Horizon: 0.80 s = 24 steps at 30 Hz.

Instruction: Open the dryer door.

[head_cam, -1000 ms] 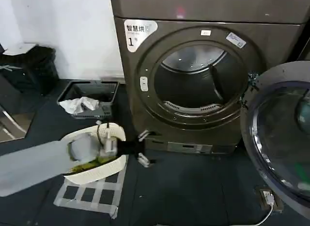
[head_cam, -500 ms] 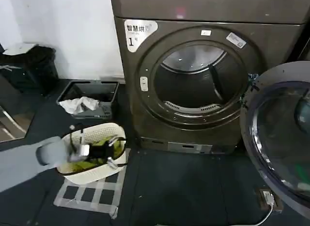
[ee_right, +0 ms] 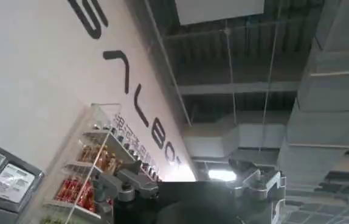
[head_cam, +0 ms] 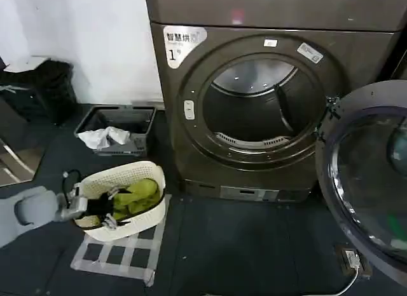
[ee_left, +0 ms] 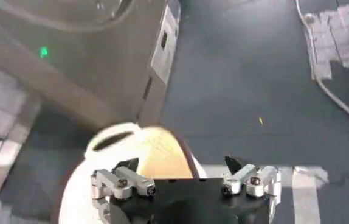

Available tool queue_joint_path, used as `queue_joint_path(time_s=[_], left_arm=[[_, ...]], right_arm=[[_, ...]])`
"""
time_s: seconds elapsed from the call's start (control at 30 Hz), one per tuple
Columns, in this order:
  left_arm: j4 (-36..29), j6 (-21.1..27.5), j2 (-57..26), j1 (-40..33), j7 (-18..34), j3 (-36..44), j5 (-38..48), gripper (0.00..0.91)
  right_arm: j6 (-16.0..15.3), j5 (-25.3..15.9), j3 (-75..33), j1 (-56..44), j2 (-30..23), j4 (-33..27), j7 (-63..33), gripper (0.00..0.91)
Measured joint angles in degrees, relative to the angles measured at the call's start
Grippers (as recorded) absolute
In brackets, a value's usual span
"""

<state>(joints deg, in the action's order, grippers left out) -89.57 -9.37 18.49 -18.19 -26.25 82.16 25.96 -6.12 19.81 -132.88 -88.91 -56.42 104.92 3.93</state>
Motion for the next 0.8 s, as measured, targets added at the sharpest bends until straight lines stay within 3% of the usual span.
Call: queue_joint_path(time_s=[0.3,0.8], left_arm=[[2.8,3.5,-1.7,0.9,-0.3,0.0,-1.1,0.907],[7.7,4.7,-2.6,0.6,-1.2,-1.4,-0.3,0.907]], right_arm=[[0.0,0.0,0.3,0.2,0.0,0.0,0.0,0.907],[0.0,0.0,0.6,0.3,0.0,0.2,0.1,0.907]])
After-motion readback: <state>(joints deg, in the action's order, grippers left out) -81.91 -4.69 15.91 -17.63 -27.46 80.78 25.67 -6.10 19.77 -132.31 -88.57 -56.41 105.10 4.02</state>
